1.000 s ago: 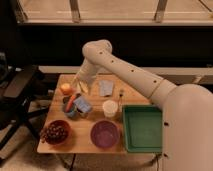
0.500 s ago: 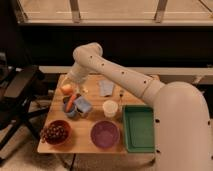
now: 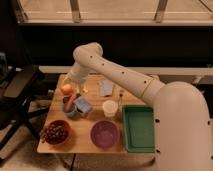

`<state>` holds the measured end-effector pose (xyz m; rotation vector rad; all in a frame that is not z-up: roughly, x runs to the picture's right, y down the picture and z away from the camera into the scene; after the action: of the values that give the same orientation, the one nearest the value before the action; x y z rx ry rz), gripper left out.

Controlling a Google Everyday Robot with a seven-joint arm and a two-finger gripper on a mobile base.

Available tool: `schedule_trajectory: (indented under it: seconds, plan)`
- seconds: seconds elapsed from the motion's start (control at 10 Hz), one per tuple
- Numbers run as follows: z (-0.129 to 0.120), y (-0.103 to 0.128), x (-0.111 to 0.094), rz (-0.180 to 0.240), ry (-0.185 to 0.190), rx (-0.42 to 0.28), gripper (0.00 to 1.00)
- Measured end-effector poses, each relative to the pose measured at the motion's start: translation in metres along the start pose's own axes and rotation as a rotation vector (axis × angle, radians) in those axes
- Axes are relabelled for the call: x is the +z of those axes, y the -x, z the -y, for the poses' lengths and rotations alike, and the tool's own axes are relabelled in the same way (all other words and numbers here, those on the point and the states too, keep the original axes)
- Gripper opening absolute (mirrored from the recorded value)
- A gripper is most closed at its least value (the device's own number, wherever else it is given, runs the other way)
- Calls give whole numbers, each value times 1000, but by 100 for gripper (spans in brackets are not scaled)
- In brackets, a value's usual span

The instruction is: Place pepper in purple bowl

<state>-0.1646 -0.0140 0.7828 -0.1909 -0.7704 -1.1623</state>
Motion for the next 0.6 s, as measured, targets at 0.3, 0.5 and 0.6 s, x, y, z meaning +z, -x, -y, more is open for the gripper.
schedule_trajectory:
  seconds: [0.3,0.5,0.6]
  plan:
    - [6,-1,32,-8,18,-32,66]
    - [7,-4,41,-7,32,-39,66]
    - [7,-4,47,-3,38,-42,66]
